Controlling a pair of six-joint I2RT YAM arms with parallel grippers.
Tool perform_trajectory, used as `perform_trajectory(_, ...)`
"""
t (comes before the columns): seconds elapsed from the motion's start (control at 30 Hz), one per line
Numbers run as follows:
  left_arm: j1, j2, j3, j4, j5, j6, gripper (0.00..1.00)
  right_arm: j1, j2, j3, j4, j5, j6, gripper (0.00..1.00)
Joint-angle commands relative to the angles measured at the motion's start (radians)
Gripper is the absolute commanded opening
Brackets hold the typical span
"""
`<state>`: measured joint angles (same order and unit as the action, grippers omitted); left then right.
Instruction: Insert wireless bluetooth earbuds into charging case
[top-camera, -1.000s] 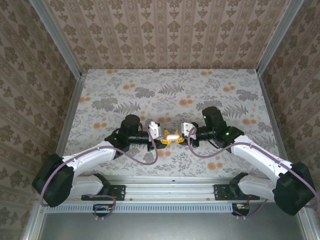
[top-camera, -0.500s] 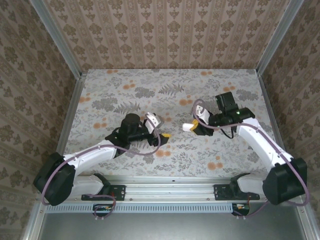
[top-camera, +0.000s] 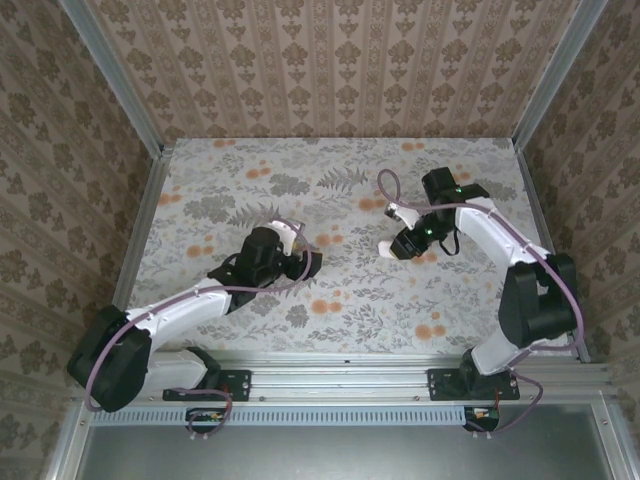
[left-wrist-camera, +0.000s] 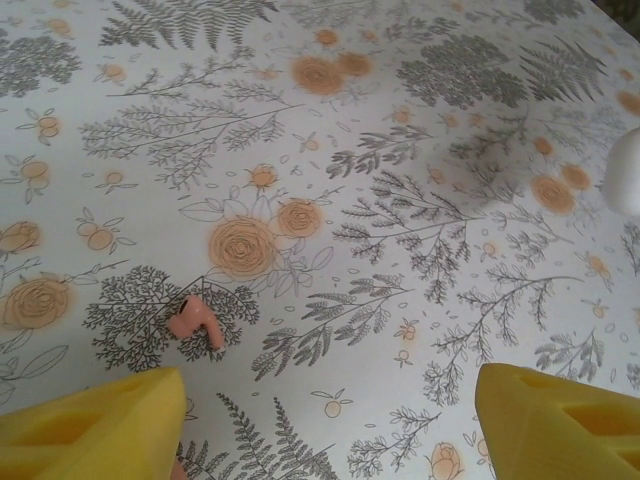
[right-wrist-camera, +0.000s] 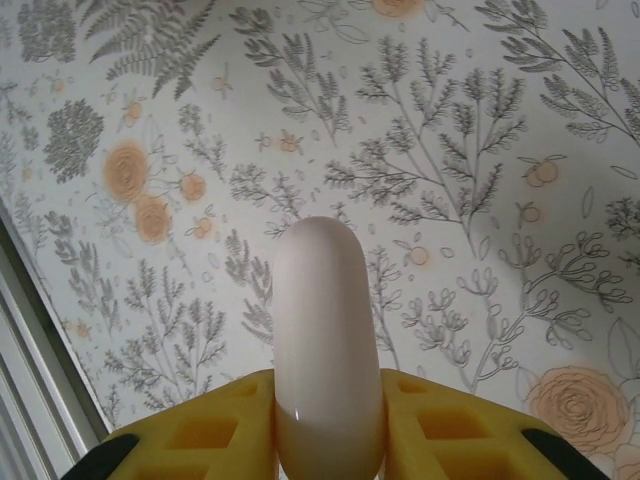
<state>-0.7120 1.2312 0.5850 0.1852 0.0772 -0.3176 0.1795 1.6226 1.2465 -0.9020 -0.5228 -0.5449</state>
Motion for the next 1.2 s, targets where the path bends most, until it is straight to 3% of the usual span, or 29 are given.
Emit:
perform_trajectory(0.0, 0.005, 0.010, 0.005, -0.006, -0.033, -0.057, 0.77, -0.013, 0.091, 0.073, -0.098, 0.016, 0.036, 0.27)
perform_trajectory(0.3, 0.007, -0.006, 0.026, -0.049, -0.056, 0.087, 0.77, -0.023, 0.269, 0.187, -0.178, -0.005, 0.060, 0.34)
perform_trajectory(0.63, 0.011, 0.020, 0.035, -0.043, -0.048, 0.115, 0.76, -0.070, 0.382, 0.259, -0.207, 0.026, 0.113, 0.31)
perform_trajectory(0.9, 0.017, 0.042, 0.074, -0.103, -0.038, 0.041, 0.76, -0.069, 0.213, 0.121, -0.037, -0.003, 0.232, 0.31)
perform_trajectory(1.17, 0.022, 0.061, 0.286, -0.548, -0.083, -0.233, 0.75, -0.069, -0.149, -0.147, 0.323, -0.022, 0.541, 0.34)
